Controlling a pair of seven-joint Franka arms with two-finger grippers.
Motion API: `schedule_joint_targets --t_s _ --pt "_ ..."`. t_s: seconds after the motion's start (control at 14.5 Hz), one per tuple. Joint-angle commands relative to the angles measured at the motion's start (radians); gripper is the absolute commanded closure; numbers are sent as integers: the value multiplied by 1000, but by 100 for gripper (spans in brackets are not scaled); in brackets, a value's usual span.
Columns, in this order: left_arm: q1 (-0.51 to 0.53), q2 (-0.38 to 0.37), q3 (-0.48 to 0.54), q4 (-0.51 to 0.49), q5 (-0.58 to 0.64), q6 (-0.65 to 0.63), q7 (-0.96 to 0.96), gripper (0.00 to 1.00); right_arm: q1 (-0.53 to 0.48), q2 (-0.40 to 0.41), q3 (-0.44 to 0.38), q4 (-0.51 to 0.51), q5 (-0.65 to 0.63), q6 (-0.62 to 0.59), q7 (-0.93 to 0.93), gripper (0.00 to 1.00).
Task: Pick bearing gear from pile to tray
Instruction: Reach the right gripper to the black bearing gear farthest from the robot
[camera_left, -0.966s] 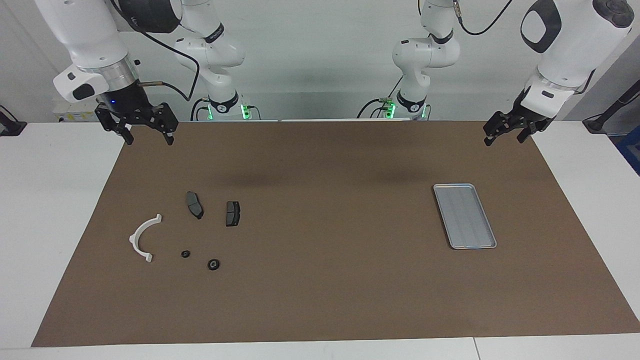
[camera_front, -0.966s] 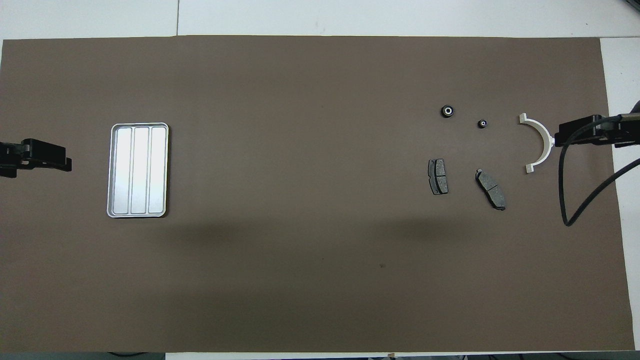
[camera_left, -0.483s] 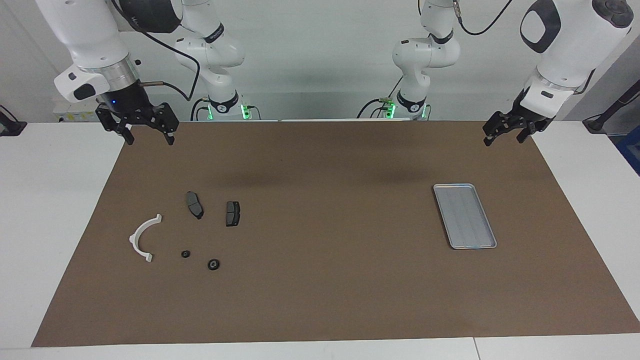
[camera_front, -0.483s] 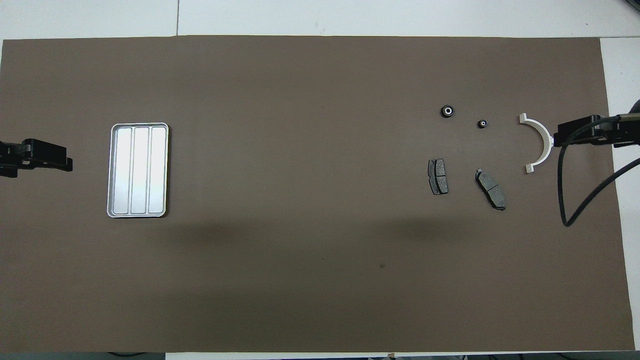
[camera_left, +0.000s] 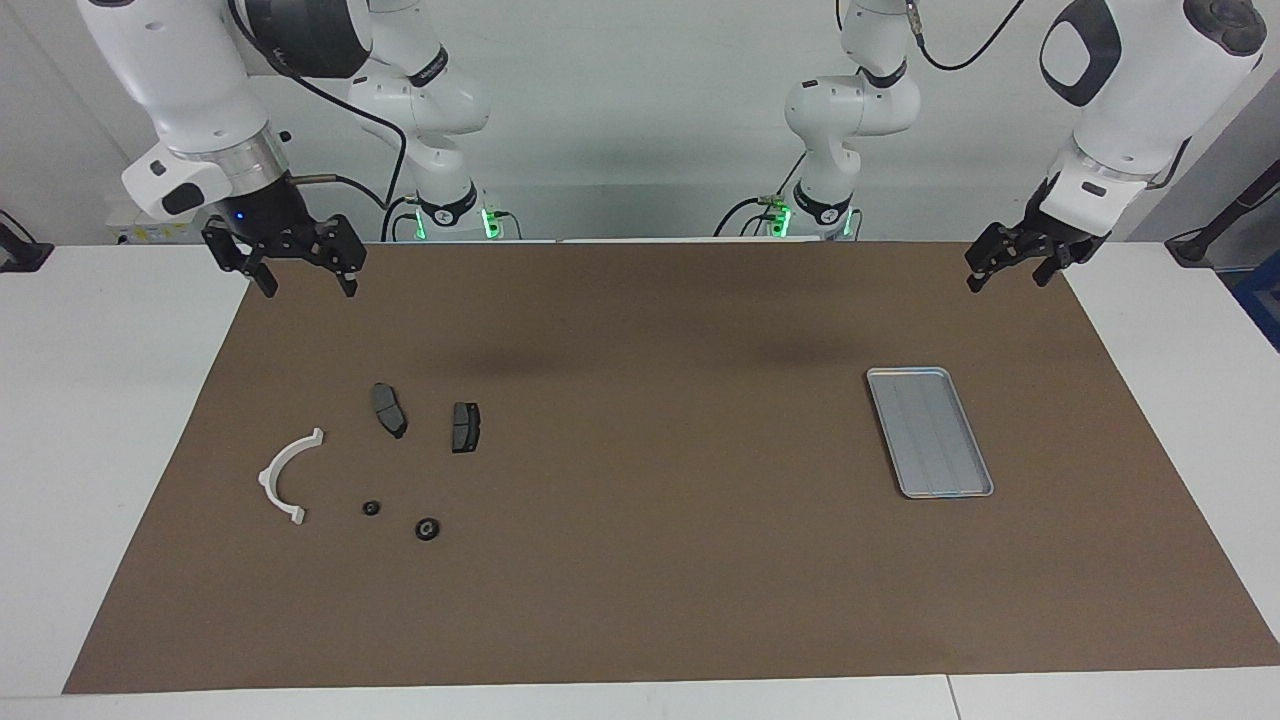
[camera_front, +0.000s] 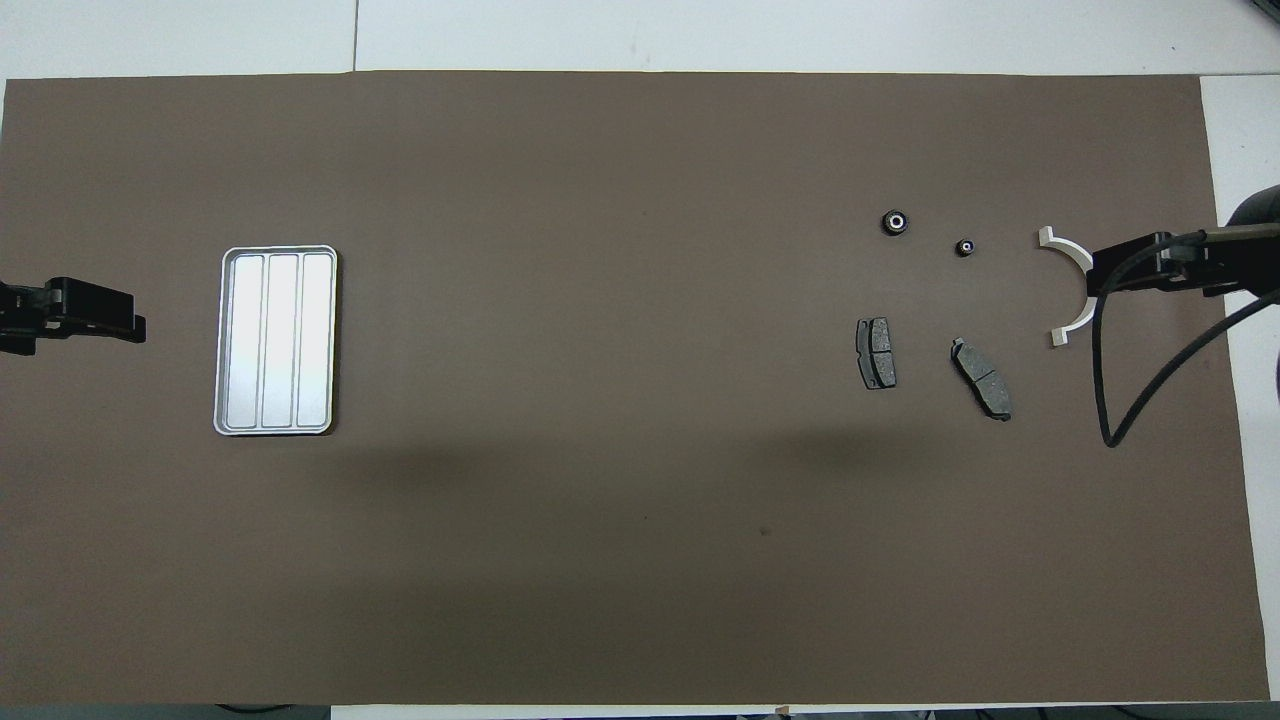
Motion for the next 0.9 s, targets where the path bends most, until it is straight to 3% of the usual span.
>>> schedule_joint_targets --t_s 0.0,0.34,0.62,0.83 --pt "-8 -13 0 -10 12 8 4 0 -4 57 1 7 20 53 -22 0" --pt "-8 -13 0 -10 12 4 2 0 2 200 2 56 10 132 -14 0" --pt "-8 -13 0 -10 12 4 2 0 2 351 4 175 16 132 -14 0" --pt "-8 -13 0 -10 12 4 2 0 31 415 5 180 6 165 -11 0"
